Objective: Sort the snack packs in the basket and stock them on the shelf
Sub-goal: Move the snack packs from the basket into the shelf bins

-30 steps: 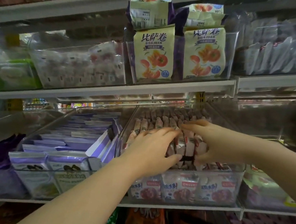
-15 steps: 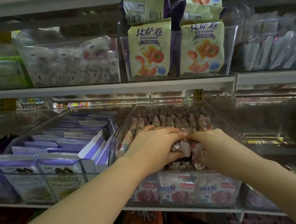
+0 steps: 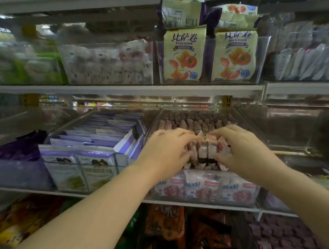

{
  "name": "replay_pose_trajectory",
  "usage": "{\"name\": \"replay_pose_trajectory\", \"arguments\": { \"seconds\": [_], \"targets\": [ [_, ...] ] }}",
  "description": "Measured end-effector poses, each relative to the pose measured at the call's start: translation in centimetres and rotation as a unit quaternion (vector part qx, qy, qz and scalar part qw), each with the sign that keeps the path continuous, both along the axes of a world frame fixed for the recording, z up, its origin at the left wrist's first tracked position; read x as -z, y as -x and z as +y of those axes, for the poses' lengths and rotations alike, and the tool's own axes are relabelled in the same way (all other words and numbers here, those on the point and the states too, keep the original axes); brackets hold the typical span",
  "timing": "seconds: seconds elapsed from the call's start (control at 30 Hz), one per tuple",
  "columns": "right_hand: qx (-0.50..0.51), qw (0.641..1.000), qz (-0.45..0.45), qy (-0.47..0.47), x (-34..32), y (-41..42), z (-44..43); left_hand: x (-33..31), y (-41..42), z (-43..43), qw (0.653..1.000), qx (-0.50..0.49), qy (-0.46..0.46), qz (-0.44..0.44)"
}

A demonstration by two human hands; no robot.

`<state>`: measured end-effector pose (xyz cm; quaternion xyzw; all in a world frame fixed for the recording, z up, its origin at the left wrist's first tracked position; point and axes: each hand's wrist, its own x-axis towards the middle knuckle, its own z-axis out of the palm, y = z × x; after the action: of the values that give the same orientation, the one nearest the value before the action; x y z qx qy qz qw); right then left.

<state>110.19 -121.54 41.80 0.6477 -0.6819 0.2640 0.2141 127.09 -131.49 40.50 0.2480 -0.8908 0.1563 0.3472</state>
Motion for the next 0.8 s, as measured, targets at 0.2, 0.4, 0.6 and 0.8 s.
{"name": "replay_pose_trajectory", "arguments": {
  "seconds": [0.2,0.4,0.6,0.8],
  "targets": [
    [-0.204,0.972,0.067,0.094,5.0,-8.3,0.1,5.9,-9.1,2.0,0.978,0.023,0.059,0.199],
    [-0.331,0.941,0.062,-0.029,14.0,-19.4,-4.4,16.2,-21.7,2.2,0.970,-0.112,0.013,0.215],
    [-0.418,0.880,0.075,-0.214,24.3,-31.8,-8.7,27.9,-35.0,5.0,0.935,-0.265,-0.143,0.190],
    [-0.453,0.796,0.105,-0.388,35.3,-41.7,-10.7,38.8,-45.1,8.7,0.841,-0.402,-0.323,0.162]
  ]
}}
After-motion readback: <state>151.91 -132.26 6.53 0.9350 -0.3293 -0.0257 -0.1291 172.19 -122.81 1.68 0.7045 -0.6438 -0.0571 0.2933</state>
